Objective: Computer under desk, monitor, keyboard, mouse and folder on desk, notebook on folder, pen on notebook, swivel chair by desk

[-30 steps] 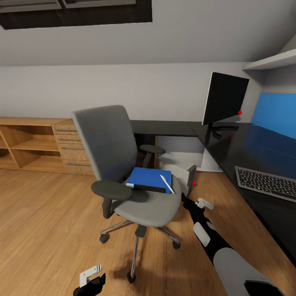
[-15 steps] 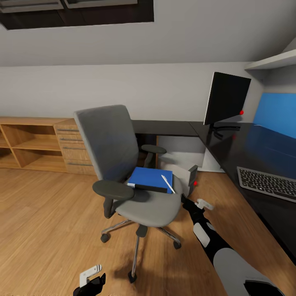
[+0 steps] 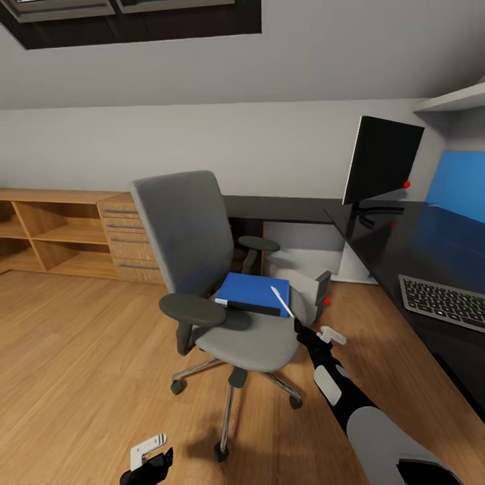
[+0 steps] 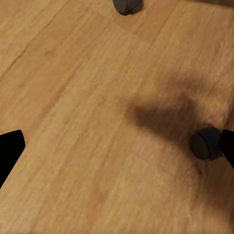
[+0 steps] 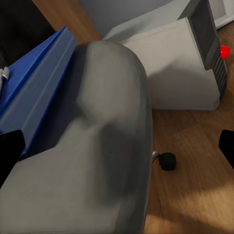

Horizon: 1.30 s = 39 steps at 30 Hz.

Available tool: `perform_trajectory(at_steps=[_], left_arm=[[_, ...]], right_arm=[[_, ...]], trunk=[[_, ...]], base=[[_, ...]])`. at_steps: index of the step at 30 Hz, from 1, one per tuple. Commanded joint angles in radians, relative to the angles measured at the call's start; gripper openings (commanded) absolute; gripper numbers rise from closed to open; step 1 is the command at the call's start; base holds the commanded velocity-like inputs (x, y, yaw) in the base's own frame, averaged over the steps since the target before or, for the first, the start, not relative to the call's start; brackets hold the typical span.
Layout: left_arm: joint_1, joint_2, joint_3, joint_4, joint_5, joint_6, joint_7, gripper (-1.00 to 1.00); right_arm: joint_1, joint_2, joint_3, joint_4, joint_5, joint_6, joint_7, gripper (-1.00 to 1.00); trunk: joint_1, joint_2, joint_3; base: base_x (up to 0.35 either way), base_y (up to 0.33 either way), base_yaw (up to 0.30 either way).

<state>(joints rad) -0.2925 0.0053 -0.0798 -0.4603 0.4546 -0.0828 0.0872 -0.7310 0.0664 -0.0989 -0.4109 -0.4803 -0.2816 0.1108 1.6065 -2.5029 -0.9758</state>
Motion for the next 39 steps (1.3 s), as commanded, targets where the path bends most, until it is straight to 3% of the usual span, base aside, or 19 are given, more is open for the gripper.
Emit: perform_trajectory(at_steps=[1, 35, 39], left_arm=[[0.000, 0.001, -0.008, 0.000, 0.007, -0.005, 0.008, 1.00], [0.000, 0.000, -0.003, -0.001, 0.010, -0.004, 0.012, 1.00], [0.000, 0.000, -0.003, -0.001, 0.011, -0.004, 0.013, 1.00]], right_arm=[[-0.001, 0.001, -0.005, 0.001, -0.011, -0.002, 0.010, 1.00], [-0.001, 0.001, -0.005, 0.003, -0.011, -0.002, 0.012, 1.00], [-0.001, 0.001, -0.005, 0.003, -0.011, -0.002, 0.012, 1.00]], trunk=[[0.000, 0.000, -0.001], [0.000, 0.000, -0.001], [0.002, -0.001, -0.017]], base=[[0.000, 0.000, 0.009], [0.000, 0.000, 0.001], [0.000, 0.000, 0.000]])
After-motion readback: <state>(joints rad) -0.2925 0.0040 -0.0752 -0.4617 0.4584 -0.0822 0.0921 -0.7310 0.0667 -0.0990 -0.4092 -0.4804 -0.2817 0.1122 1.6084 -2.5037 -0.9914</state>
